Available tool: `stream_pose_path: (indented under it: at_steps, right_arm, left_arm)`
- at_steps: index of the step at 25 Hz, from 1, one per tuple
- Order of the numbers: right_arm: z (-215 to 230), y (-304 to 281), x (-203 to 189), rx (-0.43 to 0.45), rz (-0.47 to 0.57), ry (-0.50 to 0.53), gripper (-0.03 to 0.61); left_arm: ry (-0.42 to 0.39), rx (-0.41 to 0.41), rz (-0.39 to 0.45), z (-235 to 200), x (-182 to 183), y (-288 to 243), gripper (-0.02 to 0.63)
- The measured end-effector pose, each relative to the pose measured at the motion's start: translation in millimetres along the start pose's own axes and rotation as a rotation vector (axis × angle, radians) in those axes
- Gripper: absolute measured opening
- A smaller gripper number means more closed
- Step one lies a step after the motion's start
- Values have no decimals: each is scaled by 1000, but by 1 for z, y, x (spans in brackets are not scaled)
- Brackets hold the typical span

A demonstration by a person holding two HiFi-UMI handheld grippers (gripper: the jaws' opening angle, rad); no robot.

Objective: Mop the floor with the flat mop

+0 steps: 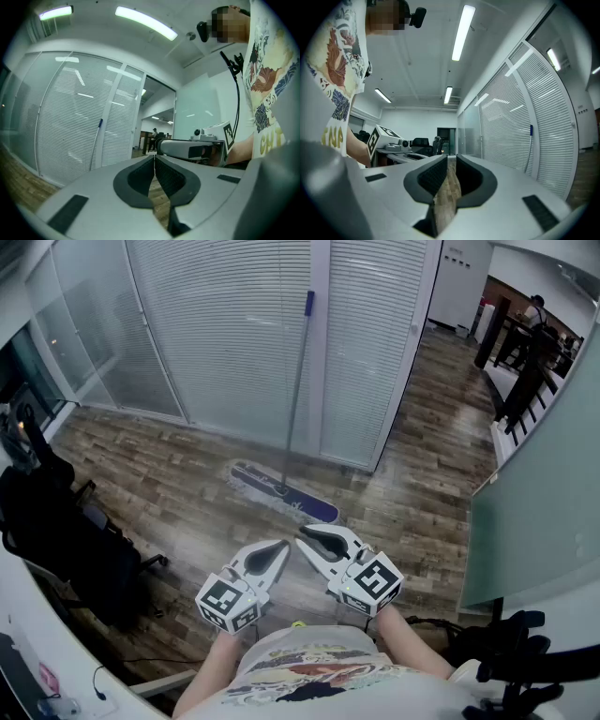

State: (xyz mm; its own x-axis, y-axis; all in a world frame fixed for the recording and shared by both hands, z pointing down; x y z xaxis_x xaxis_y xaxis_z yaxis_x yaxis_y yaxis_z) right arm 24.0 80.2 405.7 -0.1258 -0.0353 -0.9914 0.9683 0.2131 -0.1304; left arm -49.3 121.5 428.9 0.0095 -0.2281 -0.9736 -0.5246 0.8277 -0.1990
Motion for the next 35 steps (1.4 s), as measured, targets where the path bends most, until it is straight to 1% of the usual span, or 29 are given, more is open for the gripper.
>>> stream_pose_path:
  at_steps: [6,12,15,22,25,27,29,30,35]
  right_arm:
    - [-15,-9,-4,12,-15,18,66]
    - [-16,-17,-2,12,12,-36,66]
    - [-17,-25,4,10,28,-44,66]
    - [-24,-30,-5,7,11,-76,66]
    - [-29,-34,-5,15,-11,-39,64]
    - [-32,-38,-4,17,-12,27,61]
    - [-34,-40,-3,15,9,114,61]
    - [-34,-41,-4,14,14,136,61]
    - [-17,-59,-5,40,-16,83,61]
  left_arm:
    - [2,2,12,-2,-3,10,14]
    - [0,16,32,-12,0,21,14]
    - [-4,18,36,-21,2,29,14]
    - [9,22,50,-31,-6,41,14]
    - [6,12,60,-35,-5,41,14]
    - [-1,7,68,-38,-5,40,14]
    - [3,11,78,-40,-8,38,14]
    - [11,15,83,-41,-9,37,14]
    - [30,30,89,-61,-5,31,14]
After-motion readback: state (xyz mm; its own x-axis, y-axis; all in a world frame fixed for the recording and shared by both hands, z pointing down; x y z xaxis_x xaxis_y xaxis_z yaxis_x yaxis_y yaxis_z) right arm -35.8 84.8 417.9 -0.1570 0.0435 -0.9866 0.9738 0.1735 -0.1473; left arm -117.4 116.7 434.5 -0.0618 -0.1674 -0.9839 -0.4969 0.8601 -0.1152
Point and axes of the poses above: the fingertips, and each gripper's own axes: y backward along the fingers, z to its right, x out of its top, the point moved 4 cm from there along y, backward along the fingers, and after that the axes turned 8 degrees about -z, right-handed, at the moved point
